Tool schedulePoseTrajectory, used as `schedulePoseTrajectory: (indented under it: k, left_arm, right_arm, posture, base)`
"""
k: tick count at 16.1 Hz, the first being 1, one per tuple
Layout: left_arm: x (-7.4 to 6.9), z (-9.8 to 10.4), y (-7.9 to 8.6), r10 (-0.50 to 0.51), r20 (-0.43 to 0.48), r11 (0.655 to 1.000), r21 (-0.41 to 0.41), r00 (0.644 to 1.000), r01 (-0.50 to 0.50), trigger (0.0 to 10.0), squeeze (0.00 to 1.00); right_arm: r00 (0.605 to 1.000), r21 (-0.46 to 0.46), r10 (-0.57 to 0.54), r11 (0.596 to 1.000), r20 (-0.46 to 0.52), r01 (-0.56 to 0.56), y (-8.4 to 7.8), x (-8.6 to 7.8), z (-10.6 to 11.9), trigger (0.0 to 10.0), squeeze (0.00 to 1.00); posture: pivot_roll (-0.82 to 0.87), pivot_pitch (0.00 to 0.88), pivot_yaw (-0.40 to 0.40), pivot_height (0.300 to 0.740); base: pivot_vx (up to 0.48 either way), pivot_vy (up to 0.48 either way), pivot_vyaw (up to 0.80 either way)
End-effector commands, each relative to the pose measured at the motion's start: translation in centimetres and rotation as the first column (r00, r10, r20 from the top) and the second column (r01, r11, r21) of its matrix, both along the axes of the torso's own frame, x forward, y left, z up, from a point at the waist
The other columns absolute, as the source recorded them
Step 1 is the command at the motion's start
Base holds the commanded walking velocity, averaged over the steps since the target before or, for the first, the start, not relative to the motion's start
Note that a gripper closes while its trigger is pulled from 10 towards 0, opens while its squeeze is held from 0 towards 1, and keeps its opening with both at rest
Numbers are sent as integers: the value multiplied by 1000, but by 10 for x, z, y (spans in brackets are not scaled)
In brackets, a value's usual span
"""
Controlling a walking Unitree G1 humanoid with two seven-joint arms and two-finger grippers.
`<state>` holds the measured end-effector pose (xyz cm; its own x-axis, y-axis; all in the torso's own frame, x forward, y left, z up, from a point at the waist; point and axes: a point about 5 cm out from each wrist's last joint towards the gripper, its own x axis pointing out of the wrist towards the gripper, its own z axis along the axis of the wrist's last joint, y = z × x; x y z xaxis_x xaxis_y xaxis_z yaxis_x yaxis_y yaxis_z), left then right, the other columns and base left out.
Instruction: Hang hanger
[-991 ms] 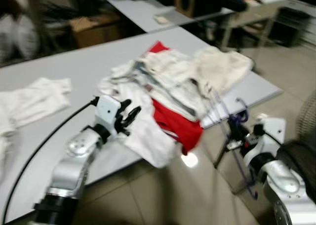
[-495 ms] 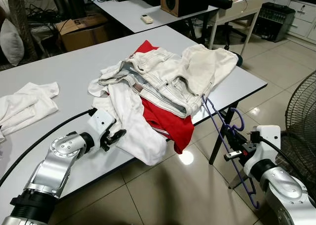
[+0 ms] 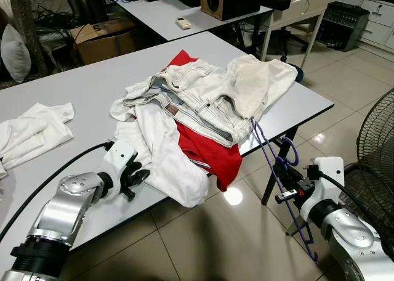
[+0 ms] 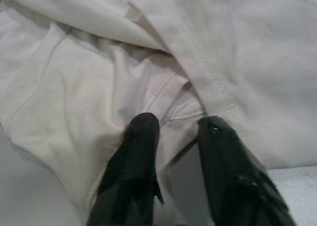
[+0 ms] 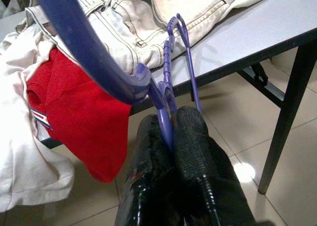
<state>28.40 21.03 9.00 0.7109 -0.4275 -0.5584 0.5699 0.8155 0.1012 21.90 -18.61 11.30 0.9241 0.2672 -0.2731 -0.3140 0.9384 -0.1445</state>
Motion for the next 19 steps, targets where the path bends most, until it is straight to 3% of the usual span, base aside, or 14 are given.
schedulePoseTrajectory:
  k: [1, 4, 12, 14, 16, 19]
  left_arm:
    - [2, 2, 4, 25, 7, 1000, 5, 1000, -25, 0, 0]
    - [4, 2, 0, 10, 52, 998, 60, 999, -13, 0, 0]
    - [6, -1, -8, 2, 104, 998, 61, 995, -8, 0, 0]
    - [11, 5, -13, 2, 157, 1000, 16, 988, -5, 0, 0]
    - [19, 32, -24, 1, 309, 989, -138, 951, 44, 0, 0]
    - [28, 52, -23, 87, 411, 977, -212, 907, 2, 0, 0]
  right_arm:
    - [999, 9, 43, 999, 5, -43, 6, 0, 3, 10000, 0]
    - [998, 7, 57, 998, 5, -57, 8, 1, 3, 10000, 0]
    - [997, 1, 75, 997, 4, -75, 11, 0, 3, 10000, 0]
    - [997, -1, 77, 997, 5, -77, 11, 1, 4, 10000, 0]
    - [997, -3, 78, 997, 8, -78, 11, 2, 4, 10000, 0]
    - [997, -6, 80, 997, 11, -80, 11, 4, 4, 10000, 0]
  posture:
    - [-107, 28, 73, 740]
    - [-107, 29, 69, 740]
    - [-115, 28, 64, 740]
    - [-118, 26, 62, 740]
    - [-117, 25, 59, 740]
    - [-115, 16, 57, 740]
  base:
    - [0, 0, 0]
    - [0, 0, 0]
    - [0, 0, 0]
    - [0, 0, 0]
    - [0, 0, 0]
    - [0, 0, 0]
